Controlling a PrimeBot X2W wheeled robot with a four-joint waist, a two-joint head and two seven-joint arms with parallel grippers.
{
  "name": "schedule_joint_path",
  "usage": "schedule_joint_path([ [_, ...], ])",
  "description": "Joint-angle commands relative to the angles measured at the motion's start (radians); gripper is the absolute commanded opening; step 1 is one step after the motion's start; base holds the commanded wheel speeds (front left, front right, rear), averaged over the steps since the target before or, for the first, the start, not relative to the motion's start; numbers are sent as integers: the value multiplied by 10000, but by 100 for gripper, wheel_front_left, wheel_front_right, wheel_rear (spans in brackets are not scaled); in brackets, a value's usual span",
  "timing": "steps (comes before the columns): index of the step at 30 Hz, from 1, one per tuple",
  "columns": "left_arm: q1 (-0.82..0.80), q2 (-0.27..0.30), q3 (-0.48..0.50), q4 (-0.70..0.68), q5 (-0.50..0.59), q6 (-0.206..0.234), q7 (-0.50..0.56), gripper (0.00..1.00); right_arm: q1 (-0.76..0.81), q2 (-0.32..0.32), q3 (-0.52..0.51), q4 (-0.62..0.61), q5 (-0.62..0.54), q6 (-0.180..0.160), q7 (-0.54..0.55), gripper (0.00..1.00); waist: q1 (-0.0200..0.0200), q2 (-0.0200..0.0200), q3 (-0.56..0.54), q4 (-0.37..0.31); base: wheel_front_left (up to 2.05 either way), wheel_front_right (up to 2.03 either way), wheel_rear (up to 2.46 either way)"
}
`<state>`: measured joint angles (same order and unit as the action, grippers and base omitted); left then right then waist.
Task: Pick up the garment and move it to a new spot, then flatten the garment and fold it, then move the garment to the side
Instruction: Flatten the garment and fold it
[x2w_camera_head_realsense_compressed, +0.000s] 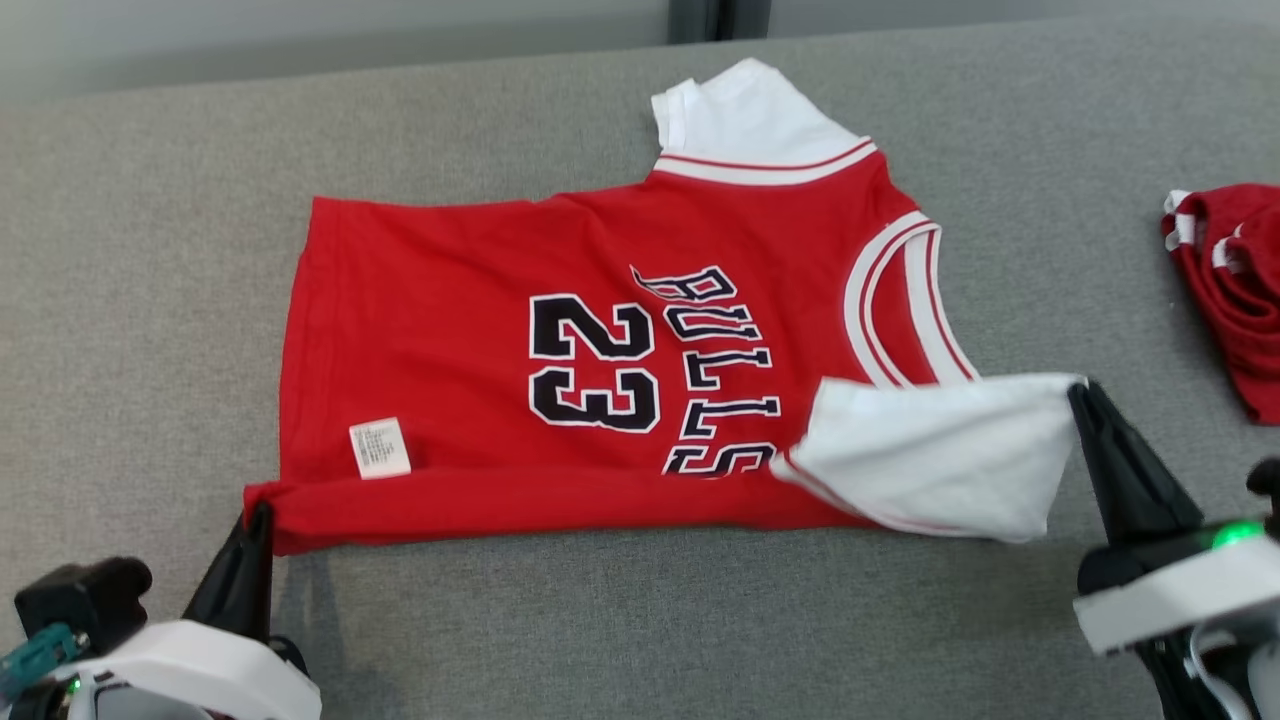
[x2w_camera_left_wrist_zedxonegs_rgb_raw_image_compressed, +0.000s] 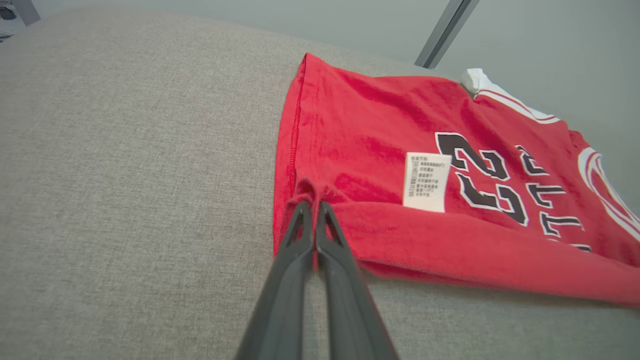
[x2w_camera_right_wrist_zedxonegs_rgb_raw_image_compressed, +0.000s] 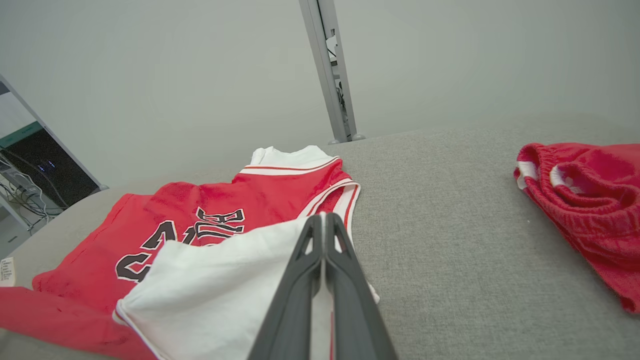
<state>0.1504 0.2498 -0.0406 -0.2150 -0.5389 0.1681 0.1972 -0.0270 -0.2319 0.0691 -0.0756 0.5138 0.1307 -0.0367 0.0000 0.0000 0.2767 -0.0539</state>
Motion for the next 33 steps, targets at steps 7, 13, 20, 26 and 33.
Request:
schedule_joint_path([
  [7, -1241, 63, -187, 800, -204, -336, 56, 0, -2381, -994, 1248, 2091, 487, 2, -604, 0, 0, 0, 1116, 241, 0, 0, 0],
  [13, -1856, -130, -395, 1732, -226, -719, -514, 0, -3124, -1224, 1938, 3568, 945, 2, -1282, 0, 0, 0, 1242, 393, 0, 0, 0],
  [20, -2110, -413, -312, 2437, -359, -925, -1427, 100, -3329, -1127, 2484, 4303, 1331, 2, -1984, 100, 0, 0, 964, 297, 0, 0, 0],
  [26, -2094, -957, -114, 2537, -357, -991, -2979, 100, -2877, -722, 1753, 3963, 466, 2, -2289, 100, 0, 0, 494, 263, 0, 0, 0],
  [33, -2134, -1349, 59, 2533, 93, -848, -4359, 100, -1956, 151, 172, 2840, -1281, 2, -2285, 100, 0, 0, -113, 225, 0, 0, 0],
])
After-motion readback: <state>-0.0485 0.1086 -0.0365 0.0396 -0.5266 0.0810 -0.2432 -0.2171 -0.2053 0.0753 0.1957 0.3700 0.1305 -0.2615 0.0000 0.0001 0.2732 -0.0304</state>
